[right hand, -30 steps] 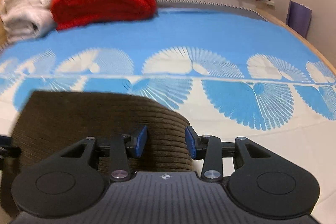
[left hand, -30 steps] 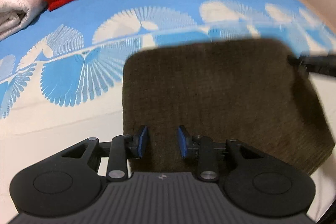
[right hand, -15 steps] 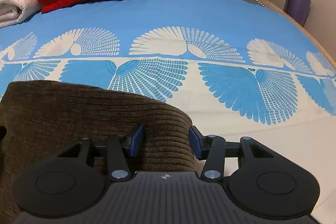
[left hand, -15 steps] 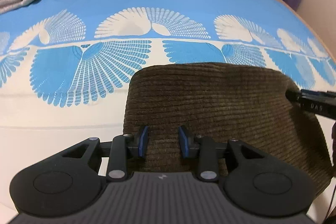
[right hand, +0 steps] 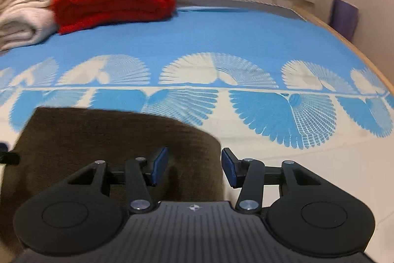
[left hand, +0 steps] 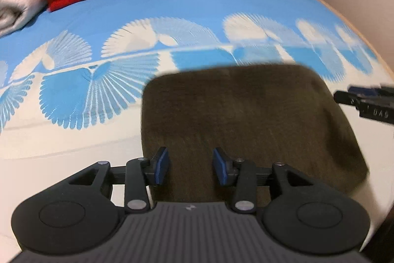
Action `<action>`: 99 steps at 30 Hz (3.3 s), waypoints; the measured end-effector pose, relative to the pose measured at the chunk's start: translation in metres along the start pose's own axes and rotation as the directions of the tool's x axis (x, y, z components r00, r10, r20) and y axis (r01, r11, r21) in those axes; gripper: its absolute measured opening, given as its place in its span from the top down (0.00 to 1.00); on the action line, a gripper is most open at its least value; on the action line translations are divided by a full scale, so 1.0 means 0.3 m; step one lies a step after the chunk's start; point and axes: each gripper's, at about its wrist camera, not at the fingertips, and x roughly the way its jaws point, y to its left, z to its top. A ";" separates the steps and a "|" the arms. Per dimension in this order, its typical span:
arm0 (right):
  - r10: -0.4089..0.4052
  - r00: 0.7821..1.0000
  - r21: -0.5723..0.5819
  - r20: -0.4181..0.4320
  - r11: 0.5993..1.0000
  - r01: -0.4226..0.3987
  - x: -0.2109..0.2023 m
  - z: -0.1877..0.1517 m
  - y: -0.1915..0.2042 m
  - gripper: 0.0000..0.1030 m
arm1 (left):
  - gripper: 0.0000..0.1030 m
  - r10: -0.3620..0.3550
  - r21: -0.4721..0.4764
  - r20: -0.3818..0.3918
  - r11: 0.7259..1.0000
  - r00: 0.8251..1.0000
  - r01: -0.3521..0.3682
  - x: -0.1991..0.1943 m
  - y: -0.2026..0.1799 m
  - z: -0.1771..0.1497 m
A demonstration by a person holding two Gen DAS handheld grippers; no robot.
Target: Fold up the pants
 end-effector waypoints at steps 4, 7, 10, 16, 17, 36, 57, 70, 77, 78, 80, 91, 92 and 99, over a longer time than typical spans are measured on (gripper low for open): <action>0.074 0.982 -0.097 -0.174 0.991 -0.091 -0.025 -0.102 0.013 0.50 | 0.51 0.047 0.080 -0.154 0.996 0.987 -0.035 0.062 0.002 -0.104; 0.012 0.953 -0.229 -0.303 0.970 -0.085 0.000 -0.206 0.043 0.49 | 0.43 0.084 0.094 -0.164 0.993 0.983 -0.069 0.055 0.005 -0.149; 0.020 0.970 -0.216 -0.241 0.974 -0.074 -0.056 -0.195 0.050 0.49 | 0.44 0.069 0.092 -0.138 0.994 0.988 -0.057 0.006 -0.011 -0.170; -0.026 0.949 -0.155 -0.313 0.988 -0.023 -0.060 -0.222 0.024 0.40 | 0.42 0.134 0.126 -0.186 0.986 0.973 -0.112 -0.036 -0.052 -0.221; -0.035 0.955 -0.132 -0.294 0.991 -0.004 -0.094 -0.204 0.023 0.41 | 0.43 0.152 0.109 -0.163 0.985 0.975 -0.135 -0.080 -0.053 -0.211; -0.024 0.986 0.103 0.162 0.995 0.007 -0.655 -0.387 0.090 0.02 | 0.00 0.176 -0.009 0.260 0.984 0.949 -0.180 -0.498 -0.388 -0.469; -0.041 0.997 0.078 0.063 0.996 0.036 -0.552 -0.394 0.118 0.02 | 0.00 0.191 -0.125 0.164 0.977 0.968 -0.172 -0.372 -0.289 -0.432; -0.030 0.999 0.076 0.043 0.997 0.026 -0.529 -0.389 0.124 0.02 | 0.00 0.193 -0.143 0.155 0.975 0.969 -0.171 -0.360 -0.276 -0.427; -0.024 0.999 0.065 0.041 0.998 0.021 -0.531 -0.391 0.125 0.02 | 0.00 0.187 -0.146 0.155 0.975 0.970 -0.164 -0.362 -0.276 -0.425; -0.023 0.999 0.065 0.041 0.998 0.020 -0.531 -0.391 0.126 0.02 | 0.00 0.187 -0.148 0.155 0.975 0.970 -0.164 -0.362 -0.276 -0.424; -0.020 0.999 0.062 0.040 0.998 0.018 -0.532 -0.391 0.129 0.02 | 0.00 0.185 -0.149 0.156 0.975 0.970 -0.162 -0.363 -0.274 -0.425; -0.011 0.999 0.041 0.046 0.999 0.009 -0.537 -0.389 0.138 0.02 | 0.00 0.178 -0.146 0.157 0.977 0.971 -0.156 -0.366 -0.271 -0.426; -0.010 0.999 0.039 0.049 0.999 0.008 -0.539 -0.388 0.139 0.02 | 0.00 0.178 -0.144 0.158 0.977 0.971 -0.156 -0.365 -0.271 -0.425; -0.010 0.999 0.035 0.047 0.999 0.008 -0.535 -0.388 0.142 0.02 | 0.00 0.175 -0.146 0.160 0.978 0.971 -0.152 -0.366 -0.268 -0.424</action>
